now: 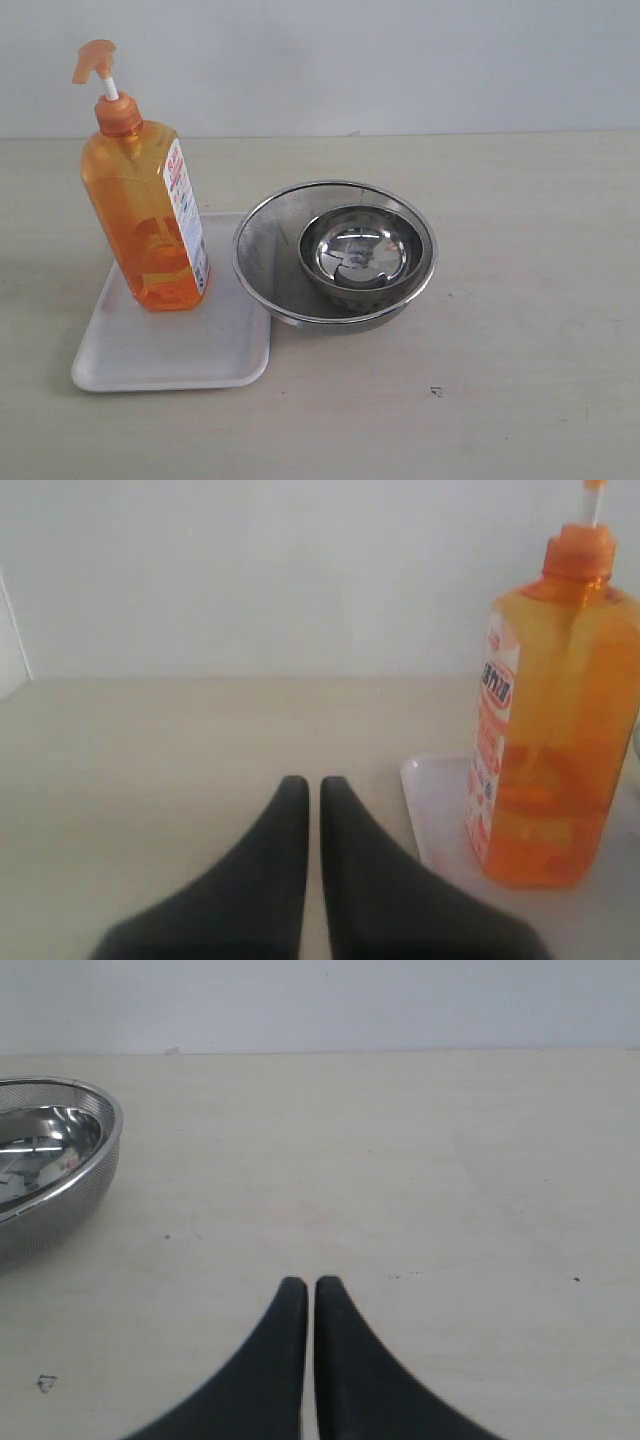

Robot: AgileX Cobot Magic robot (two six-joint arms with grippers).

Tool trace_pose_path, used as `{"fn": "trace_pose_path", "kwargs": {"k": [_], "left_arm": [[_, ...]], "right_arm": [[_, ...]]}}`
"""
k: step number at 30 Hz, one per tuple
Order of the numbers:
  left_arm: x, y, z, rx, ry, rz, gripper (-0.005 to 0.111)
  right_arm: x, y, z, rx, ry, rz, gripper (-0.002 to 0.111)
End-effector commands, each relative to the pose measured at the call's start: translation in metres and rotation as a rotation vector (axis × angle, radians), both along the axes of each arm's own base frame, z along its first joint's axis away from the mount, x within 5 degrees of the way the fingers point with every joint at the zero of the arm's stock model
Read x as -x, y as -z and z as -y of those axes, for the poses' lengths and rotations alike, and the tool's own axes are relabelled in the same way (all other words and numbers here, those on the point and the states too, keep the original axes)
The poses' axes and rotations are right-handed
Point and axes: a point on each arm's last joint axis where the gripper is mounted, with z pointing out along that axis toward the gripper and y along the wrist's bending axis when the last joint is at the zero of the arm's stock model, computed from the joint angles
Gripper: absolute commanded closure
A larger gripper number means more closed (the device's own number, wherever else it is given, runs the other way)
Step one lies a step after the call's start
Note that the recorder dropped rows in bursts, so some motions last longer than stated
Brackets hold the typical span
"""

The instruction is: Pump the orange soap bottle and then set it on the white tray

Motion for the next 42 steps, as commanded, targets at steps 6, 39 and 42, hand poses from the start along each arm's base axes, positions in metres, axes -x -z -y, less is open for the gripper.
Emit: {"fn": "trace_pose_path", "kwargs": {"k": [6, 39, 42], "left_arm": [[0.0022, 0.0113, 0.0007, 0.015, 0.007, -0.114, 0.102], [0.0034, 0.0111, 0.0026, -0.009, 0.044, -0.107, 0.102], [0.0034, 0.0111, 0.0026, -0.009, 0.044, -0.107, 0.102]], "right_arm": [[0.0, -0.0012, 0.0003, 0.003, 0.002, 0.016, 0.108], [0.0, -0.0012, 0.0003, 0.004, 0.002, 0.016, 0.108], [0.0001, -0.0007, 0.0003, 0.004, 0.002, 0.011, 0.108]]}}
